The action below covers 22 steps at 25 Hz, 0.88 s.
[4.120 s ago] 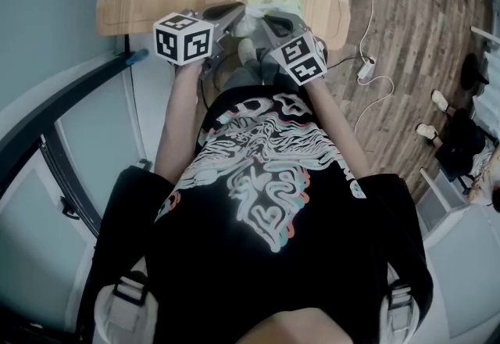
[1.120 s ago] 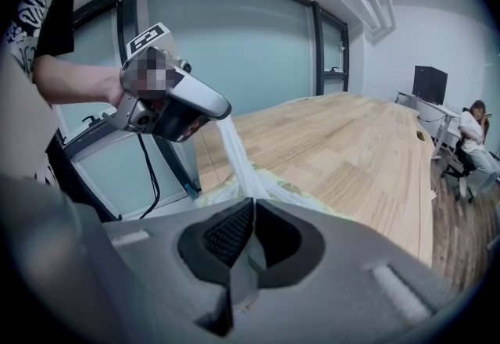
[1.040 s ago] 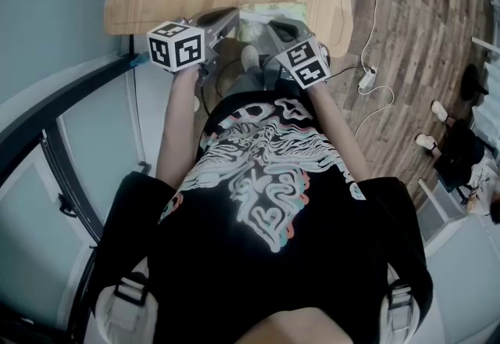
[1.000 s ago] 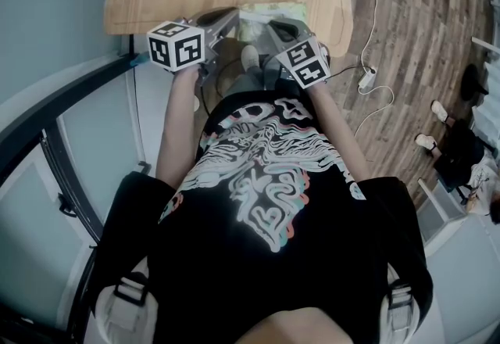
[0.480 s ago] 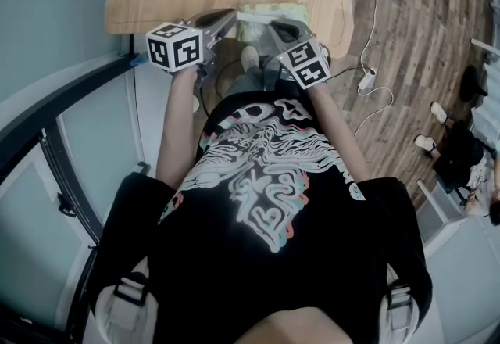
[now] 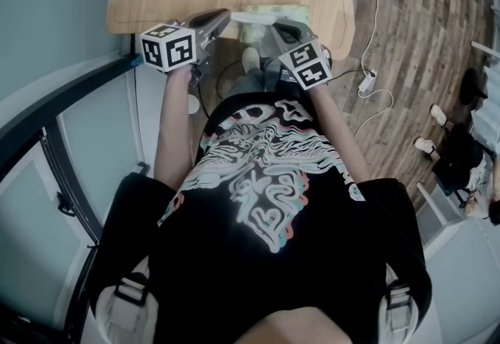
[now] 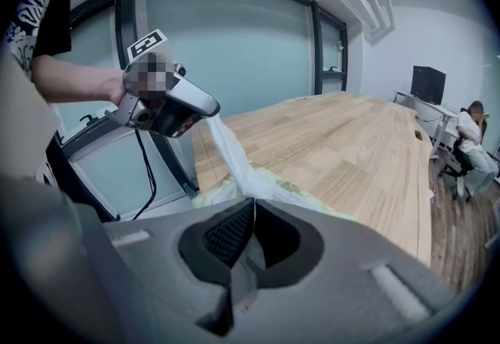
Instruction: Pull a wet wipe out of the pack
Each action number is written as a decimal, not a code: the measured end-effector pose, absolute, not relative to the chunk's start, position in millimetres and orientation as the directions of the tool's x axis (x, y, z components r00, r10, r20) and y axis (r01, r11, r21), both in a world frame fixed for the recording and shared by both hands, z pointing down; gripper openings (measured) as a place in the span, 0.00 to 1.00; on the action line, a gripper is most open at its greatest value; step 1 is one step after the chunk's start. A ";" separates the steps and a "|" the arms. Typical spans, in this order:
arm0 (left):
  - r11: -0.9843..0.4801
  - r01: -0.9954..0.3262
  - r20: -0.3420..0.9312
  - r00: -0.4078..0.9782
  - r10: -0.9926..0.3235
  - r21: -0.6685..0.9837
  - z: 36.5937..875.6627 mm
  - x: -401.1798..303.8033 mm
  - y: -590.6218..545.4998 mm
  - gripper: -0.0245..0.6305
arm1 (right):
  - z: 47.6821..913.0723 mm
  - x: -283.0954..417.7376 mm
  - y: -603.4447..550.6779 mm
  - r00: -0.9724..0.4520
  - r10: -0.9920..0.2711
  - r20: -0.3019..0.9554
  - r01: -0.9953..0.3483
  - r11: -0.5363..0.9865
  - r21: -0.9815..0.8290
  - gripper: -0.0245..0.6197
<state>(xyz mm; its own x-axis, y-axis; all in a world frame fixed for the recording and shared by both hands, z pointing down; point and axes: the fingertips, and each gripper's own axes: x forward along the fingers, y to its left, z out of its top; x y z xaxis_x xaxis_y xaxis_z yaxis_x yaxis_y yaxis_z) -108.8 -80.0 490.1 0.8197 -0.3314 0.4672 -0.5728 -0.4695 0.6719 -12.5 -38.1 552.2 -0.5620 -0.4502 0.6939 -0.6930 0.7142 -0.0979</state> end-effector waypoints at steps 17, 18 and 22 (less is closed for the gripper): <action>-0.424 -0.690 0.515 0.722 -0.462 0.586 502.2 -143.5 -92.8 0.03 | 538.7 -1.4 -42.0 -0.590 -0.496 0.637 -0.722 0.678 -0.142 0.04; -0.423 -0.703 0.526 0.710 -0.469 0.572 504.2 -146.1 -94.2 0.03 | 535.3 -0.6 -43.2 -0.595 -0.501 0.629 -0.726 0.670 -0.153 0.04; -0.445 -0.749 0.583 0.662 -0.472 0.490 515.3 -153.3 -99.0 0.03 | 525.3 -0.1 -46.8 -0.611 -0.516 0.600 -0.726 0.668 -0.165 0.04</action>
<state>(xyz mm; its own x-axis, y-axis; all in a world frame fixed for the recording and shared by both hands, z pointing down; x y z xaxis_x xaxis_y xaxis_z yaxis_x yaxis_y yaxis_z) -153.3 -99.0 515.3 0.6616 -0.4716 0.5830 -0.7493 -0.4453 0.4902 -0.1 -46.8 525.3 -0.6114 -0.5161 0.5998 -0.7257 0.6680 -0.1649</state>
